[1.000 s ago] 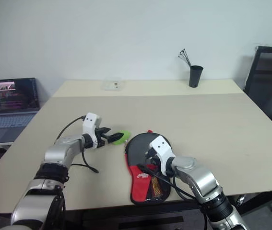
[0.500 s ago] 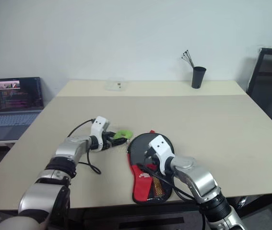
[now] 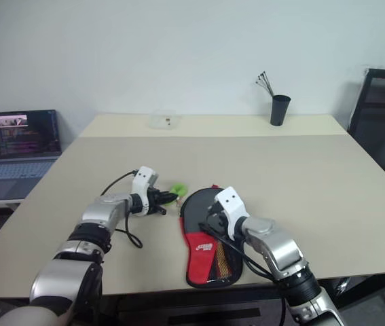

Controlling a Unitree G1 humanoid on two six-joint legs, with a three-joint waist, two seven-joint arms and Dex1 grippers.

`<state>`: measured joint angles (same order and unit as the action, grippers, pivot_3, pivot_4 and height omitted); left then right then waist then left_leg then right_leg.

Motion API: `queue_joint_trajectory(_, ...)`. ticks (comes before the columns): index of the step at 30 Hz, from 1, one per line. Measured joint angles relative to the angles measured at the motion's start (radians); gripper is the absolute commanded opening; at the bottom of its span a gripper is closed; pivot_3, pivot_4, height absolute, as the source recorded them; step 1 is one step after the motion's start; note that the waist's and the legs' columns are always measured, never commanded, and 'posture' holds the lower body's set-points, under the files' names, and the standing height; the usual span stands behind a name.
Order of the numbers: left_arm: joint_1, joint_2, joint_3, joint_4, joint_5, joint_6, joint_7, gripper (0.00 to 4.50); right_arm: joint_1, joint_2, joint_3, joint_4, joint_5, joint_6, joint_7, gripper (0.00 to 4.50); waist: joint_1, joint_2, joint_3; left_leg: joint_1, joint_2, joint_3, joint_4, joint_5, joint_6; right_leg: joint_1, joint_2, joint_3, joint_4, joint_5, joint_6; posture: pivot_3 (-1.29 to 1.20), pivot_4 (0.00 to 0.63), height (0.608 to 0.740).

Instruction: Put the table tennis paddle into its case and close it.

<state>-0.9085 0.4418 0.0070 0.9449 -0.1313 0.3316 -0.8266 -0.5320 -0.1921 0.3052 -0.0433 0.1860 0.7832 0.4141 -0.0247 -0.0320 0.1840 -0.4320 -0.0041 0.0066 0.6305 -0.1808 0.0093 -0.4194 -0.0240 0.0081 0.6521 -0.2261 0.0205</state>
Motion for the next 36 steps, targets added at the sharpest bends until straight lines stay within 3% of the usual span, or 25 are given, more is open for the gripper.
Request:
queue_joint_trajectory(11, -0.032, 0.000, -0.056, 0.011, 0.062, -0.047, -0.057, 0.08, 0.000, 0.020, 0.033, 0.025, -0.049, -0.026, 0.018, 4.50, 0.000, -0.005, -0.005, 0.000, 0.000, 0.000, 0.000, 0.000, 0.000, 0.000, 0.000, 0.000, 0.000, 0.000, 0.000, 0.00, 0.150, 0.740)
queue_joint_trajectory(21, -0.243, -0.099, -0.126, 0.349, 0.252, -0.341, 0.227, 0.08, 0.012, 0.036, 0.029, 0.015, -0.054, -0.010, 0.008, 4.50, 0.002, -0.010, -0.009, 0.000, 0.000, 0.000, 0.000, 0.000, 0.000, 0.000, 0.000, -0.001, 0.000, 0.000, 0.000, 0.00, 0.150, 0.740)
queue_joint_trajectory(28, -0.299, -0.168, -0.130, 0.408, 0.326, -0.386, 0.350, 0.08, 0.037, 0.050, 0.030, -0.005, -0.062, -0.002, -0.007, 4.50, 0.000, -0.011, -0.009, 0.000, 0.000, 0.000, 0.000, 0.000, 0.000, 0.000, 0.000, -0.002, 0.001, 0.000, 0.000, 0.00, 0.150, 0.740)
queue_joint_trajectory(36, -0.347, -0.235, -0.162, 0.433, 0.416, -0.427, 0.384, 0.08, 0.090, 0.059, 0.032, -0.084, -0.067, 0.038, -0.024, 4.50, 0.001, -0.011, -0.009, 0.000, 0.000, 0.000, 0.000, 0.000, 0.000, 0.000, 0.000, -0.003, 0.001, 0.000, 0.000, 0.00, 0.150, 0.740)
